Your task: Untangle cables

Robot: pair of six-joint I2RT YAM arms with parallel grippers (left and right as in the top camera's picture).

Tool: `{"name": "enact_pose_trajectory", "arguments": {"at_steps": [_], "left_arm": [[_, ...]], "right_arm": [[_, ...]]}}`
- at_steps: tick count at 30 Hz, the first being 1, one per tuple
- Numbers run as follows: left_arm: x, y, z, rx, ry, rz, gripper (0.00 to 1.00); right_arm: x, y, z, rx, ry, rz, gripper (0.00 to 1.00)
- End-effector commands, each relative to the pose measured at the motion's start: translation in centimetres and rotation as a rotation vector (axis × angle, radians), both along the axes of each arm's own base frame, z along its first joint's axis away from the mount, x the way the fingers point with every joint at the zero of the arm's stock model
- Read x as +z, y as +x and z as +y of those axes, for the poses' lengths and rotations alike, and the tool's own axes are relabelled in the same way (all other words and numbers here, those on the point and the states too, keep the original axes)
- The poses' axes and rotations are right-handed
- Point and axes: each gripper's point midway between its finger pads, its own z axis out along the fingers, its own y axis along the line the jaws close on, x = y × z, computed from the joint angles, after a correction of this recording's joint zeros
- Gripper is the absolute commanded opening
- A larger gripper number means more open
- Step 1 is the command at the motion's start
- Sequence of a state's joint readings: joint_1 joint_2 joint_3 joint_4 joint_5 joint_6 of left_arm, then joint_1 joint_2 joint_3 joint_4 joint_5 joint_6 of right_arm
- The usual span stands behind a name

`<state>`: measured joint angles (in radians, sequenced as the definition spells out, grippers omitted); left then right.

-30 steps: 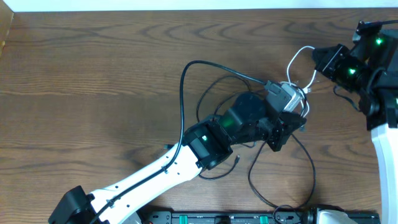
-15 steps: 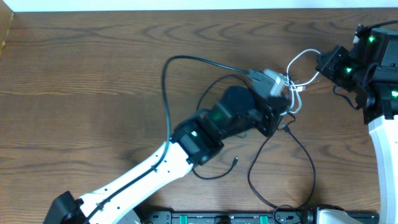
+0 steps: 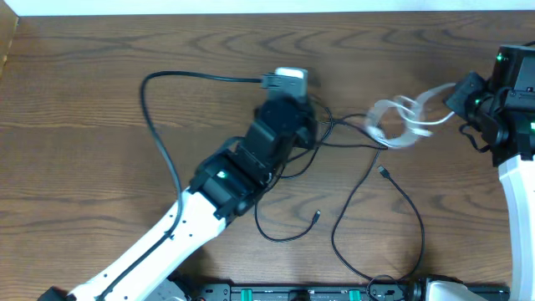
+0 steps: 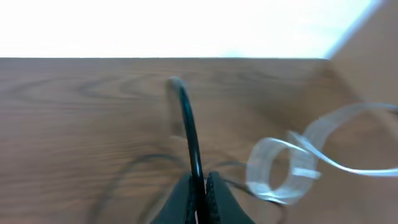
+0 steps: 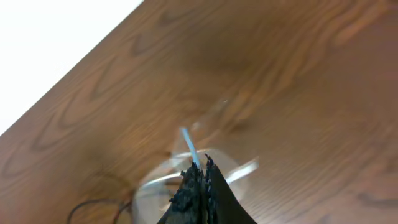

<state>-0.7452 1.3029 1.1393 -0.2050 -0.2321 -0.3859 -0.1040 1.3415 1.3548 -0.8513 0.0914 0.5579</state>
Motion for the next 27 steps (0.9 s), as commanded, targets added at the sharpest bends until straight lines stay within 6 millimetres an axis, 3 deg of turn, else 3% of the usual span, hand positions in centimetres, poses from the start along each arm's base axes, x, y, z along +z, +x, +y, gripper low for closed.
{"name": "enact_pose_trajectory", "arguments": {"at_steps": [1, 4, 10, 13, 22, 27], "left_arm": [[0.8, 1.0, 4.8, 0.196, 0.077, -0.046, 0.08], [-0.1, 1.0, 6.4, 0.230, 0.115, -0.014, 0.08], [-1.6, 0.4, 6.2, 0.195, 0.150, 0.044, 0.08], [-2.7, 0.0, 6.3, 0.181, 0.180, 0.084, 0.08], [-5.3, -1.7, 7.5, 0.172, 0.280, 0.188, 0.08], [-5.8, -2.0, 7.8, 0.170, 0.300, 0.210, 0.08]], "right_arm": [[0.8, -0.3, -2.2, -0.066, -0.068, -0.006, 0.01], [0.8, -0.4, -2.6, -0.078, -0.064, -0.007, 0.01], [1.3, 0.1, -2.9, -0.085, -0.073, -0.036, 0.01], [2.1, 0.4, -3.9, -0.125, -0.116, -0.066, 0.01], [4.3, -0.2, -8.8, -0.291, -0.300, -0.102, 0.01], [4.8, -2.2, -13.5, -0.421, -0.356, -0.086, 0.01]]}}
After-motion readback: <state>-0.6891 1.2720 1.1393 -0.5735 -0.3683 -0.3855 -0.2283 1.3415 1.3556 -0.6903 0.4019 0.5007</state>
